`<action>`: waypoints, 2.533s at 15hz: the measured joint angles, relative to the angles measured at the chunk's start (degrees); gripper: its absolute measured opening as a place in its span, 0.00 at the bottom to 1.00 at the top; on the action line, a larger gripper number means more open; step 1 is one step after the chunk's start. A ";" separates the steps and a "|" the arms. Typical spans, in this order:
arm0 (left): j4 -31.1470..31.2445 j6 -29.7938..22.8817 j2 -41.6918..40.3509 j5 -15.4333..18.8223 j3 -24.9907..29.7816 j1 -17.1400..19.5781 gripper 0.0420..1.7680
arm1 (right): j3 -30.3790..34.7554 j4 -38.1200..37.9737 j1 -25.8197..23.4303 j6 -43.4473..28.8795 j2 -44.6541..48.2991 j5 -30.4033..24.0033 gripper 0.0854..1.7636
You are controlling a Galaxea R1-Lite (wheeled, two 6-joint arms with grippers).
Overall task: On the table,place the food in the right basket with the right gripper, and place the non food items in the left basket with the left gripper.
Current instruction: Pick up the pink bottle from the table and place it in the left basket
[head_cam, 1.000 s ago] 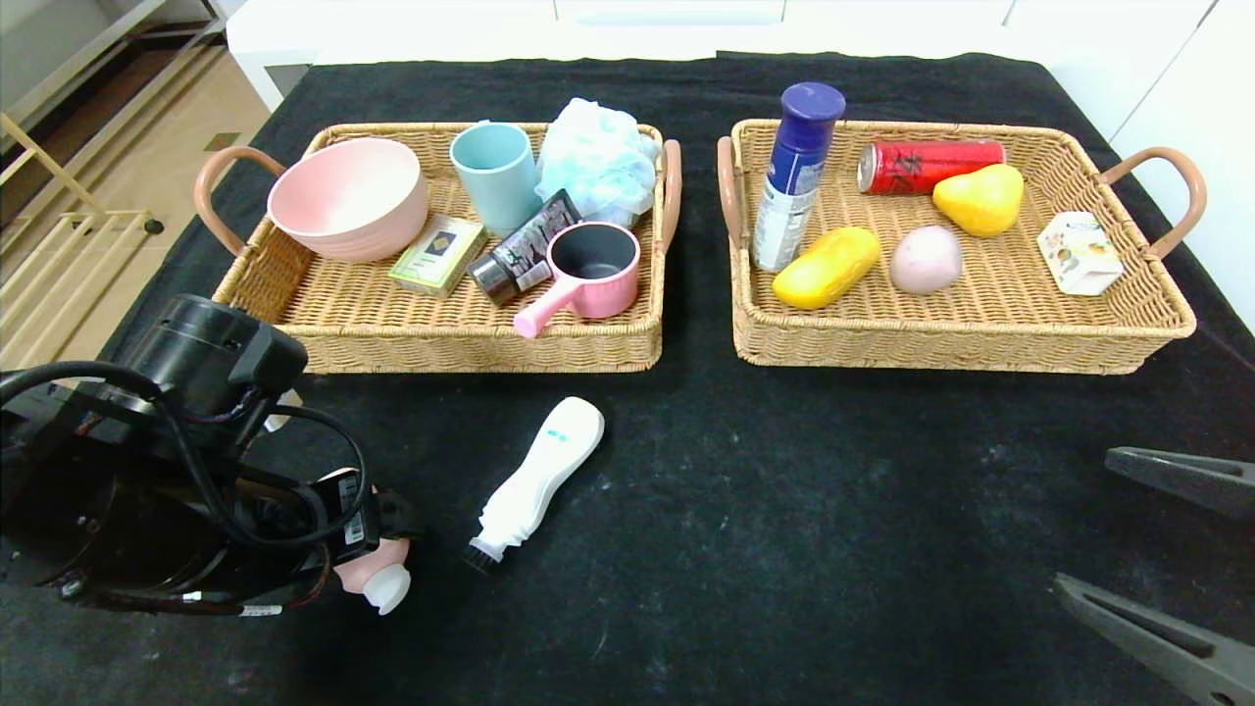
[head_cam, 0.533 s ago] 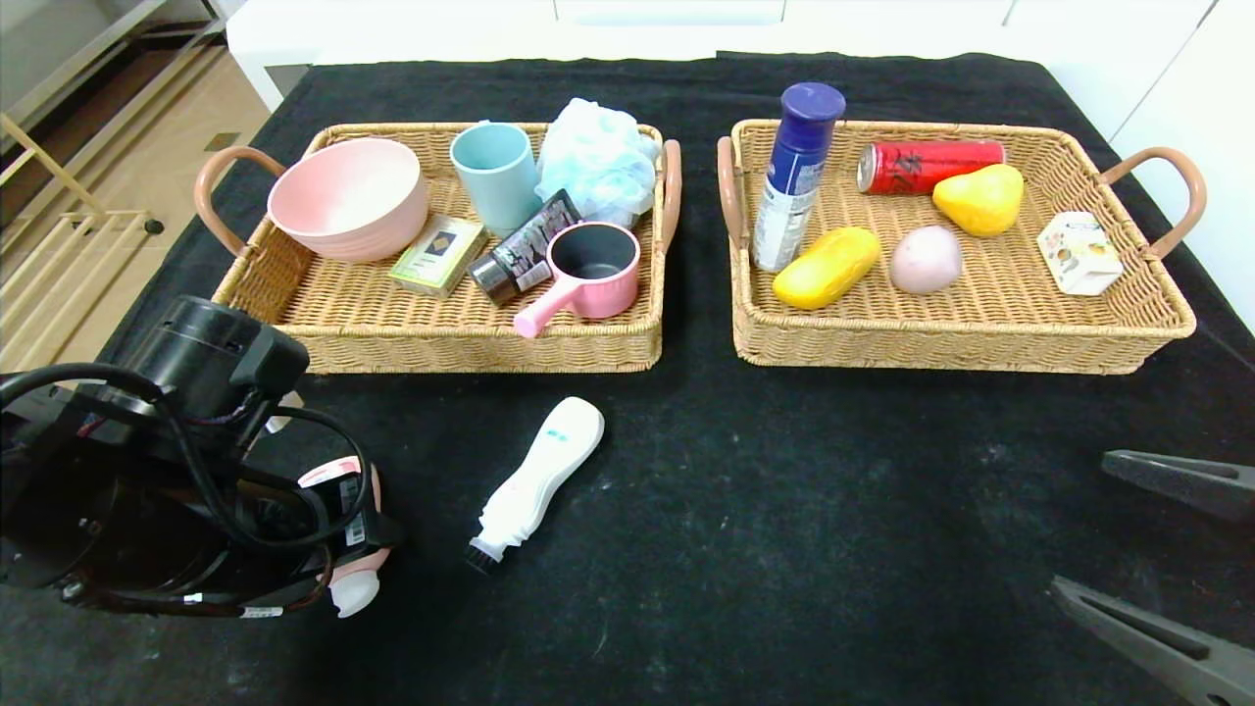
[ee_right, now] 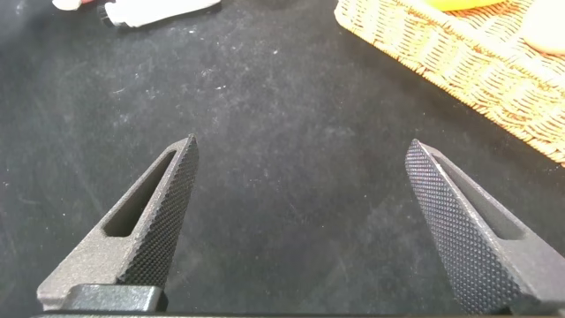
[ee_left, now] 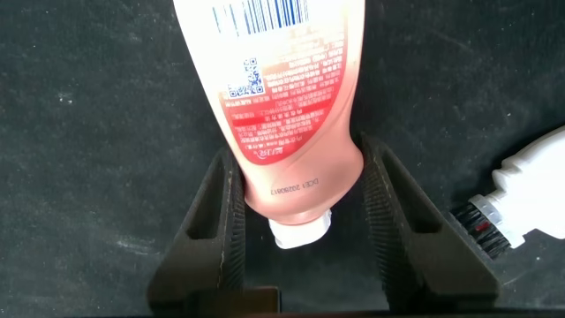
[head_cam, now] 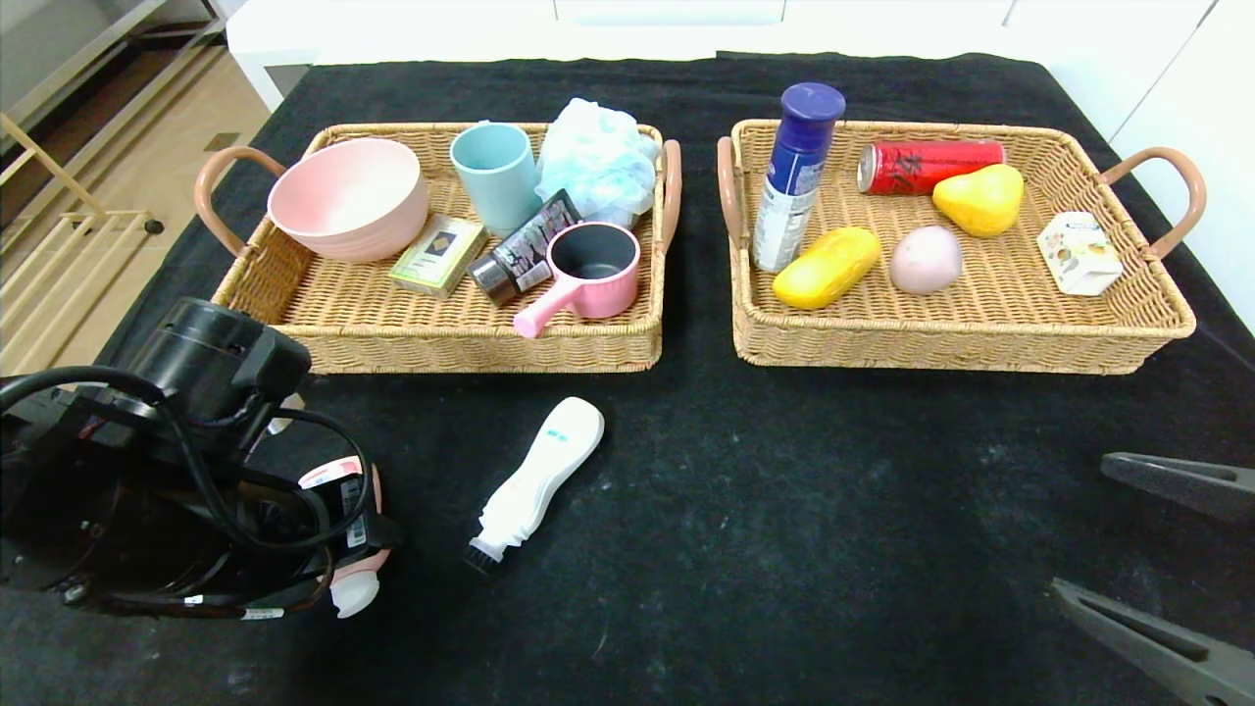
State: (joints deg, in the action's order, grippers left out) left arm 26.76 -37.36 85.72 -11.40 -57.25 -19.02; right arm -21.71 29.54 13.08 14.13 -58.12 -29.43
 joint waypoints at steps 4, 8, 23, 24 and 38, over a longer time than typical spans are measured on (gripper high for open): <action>0.37 1.06 -2.02 -0.23 -0.46 -0.61 0.47 | 0.16 -0.02 0.00 0.00 -0.06 -0.01 0.97; 0.77 1.82 -5.72 -3.78 -0.50 -3.94 0.47 | 0.29 -0.02 0.20 -0.02 -0.09 -0.01 0.97; 0.26 11.68 0.49 -4.45 -25.75 -3.46 0.47 | 0.39 0.06 0.59 0.01 -0.22 0.00 0.97; 0.26 12.29 1.90 -4.43 -27.84 -2.89 0.47 | 0.38 0.06 0.56 0.01 -0.28 -0.01 0.97; -5.97 14.21 14.99 -3.79 -40.05 1.05 0.47 | 0.27 0.34 0.32 0.00 -1.24 0.00 0.97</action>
State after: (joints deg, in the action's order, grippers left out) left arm 20.78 -23.15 100.72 -15.19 -97.29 -17.97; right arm -21.44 29.88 13.40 14.13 -59.37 -29.43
